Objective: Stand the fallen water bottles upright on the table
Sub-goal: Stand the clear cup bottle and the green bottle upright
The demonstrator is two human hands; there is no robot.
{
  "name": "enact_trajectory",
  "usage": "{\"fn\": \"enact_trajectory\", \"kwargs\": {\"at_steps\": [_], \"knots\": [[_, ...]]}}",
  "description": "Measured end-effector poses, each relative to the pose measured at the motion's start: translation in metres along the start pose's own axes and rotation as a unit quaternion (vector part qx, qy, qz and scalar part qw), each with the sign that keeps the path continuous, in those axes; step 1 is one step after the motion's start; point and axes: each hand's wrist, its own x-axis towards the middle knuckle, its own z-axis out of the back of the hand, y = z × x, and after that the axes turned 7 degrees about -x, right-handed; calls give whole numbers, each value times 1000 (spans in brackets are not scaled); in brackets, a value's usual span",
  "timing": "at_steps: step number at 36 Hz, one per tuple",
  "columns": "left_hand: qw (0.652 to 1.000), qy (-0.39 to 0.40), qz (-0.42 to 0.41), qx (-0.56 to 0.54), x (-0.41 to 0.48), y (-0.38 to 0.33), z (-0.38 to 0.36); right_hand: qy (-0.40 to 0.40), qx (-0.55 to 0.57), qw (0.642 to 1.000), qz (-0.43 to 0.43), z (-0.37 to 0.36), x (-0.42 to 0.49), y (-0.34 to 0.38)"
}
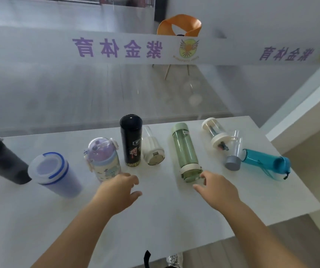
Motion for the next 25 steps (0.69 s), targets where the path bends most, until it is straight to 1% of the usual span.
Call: {"fn": "enact_trajectory", "kwargs": {"at_steps": [2,8,11,16,19,22,25], "knots": [[1000,2,9,-3,14,-7,-5,2,-1,1000,-18,-3,15,-5],[999,-4,47,-3,55,-37,-23,33,6,999,-17,-16,63,-10],[997,-26,67,3,74,-47,-34,43,12,999,-22,-22,83,-8],[992,-77,104,-12,100,-61,-43,96,8,995,-19,-37,112,-4],[986,-95,140,-10,114,-69,-46,126,3,992,-11,-45,121,-6],[977,-101,184,-27,129,-75,-50,144,30,989,-10,-49,127,-12],[973,-97,211,-18,142,-79,-57,156,53,986,-8,-49,133,-23]]}}
